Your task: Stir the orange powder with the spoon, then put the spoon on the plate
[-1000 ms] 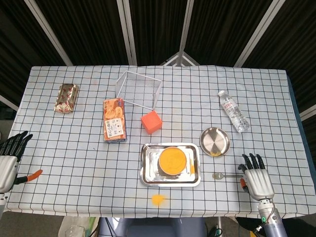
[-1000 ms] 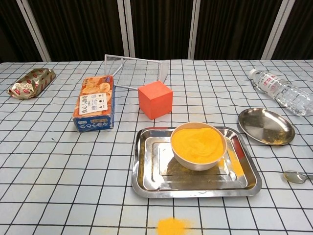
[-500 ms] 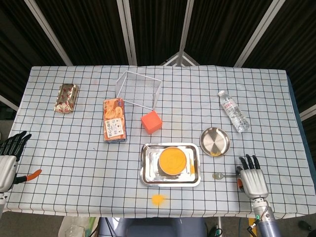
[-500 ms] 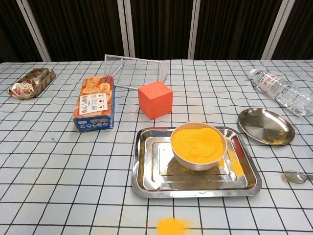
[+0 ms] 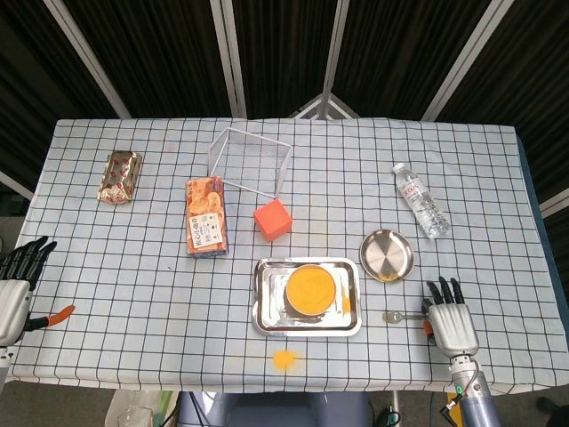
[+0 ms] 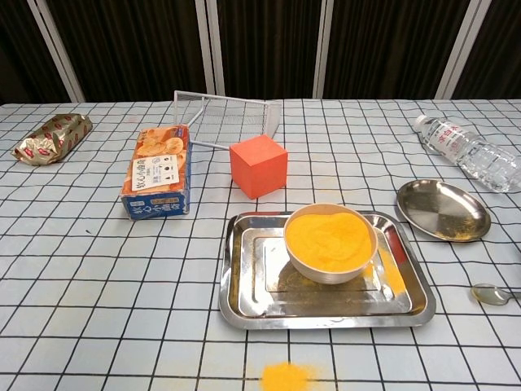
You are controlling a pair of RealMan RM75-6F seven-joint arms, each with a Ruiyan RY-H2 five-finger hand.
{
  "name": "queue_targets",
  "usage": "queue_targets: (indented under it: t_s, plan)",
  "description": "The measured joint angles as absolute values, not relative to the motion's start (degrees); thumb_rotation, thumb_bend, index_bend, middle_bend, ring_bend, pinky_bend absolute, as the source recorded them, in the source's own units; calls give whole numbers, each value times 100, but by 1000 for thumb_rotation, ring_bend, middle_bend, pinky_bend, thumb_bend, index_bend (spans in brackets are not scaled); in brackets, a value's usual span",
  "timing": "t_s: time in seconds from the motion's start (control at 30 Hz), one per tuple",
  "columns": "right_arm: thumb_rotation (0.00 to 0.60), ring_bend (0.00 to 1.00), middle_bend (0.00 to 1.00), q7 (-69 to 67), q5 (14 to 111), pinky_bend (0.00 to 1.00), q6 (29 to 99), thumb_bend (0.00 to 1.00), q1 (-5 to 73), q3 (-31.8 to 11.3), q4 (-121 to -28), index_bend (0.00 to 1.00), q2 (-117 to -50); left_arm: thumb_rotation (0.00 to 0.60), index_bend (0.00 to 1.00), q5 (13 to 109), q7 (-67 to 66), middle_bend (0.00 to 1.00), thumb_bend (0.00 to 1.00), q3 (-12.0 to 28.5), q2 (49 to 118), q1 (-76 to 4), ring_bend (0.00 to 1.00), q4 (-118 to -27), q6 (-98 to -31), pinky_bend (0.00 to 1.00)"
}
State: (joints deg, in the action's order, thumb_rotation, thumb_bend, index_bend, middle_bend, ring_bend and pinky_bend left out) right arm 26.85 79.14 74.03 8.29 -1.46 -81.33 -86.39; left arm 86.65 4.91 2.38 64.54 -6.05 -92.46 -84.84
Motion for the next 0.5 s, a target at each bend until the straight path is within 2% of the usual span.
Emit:
queue_targets:
  t_s: [0.5]
  plan:
    - [600, 0, 177, 2647, 7880, 0, 7413, 452, 862, -151, -7843, 507, -8822, 600, 0, 8652, 456, 0, 0, 230, 6455, -607, 0, -9254, -8464, 0]
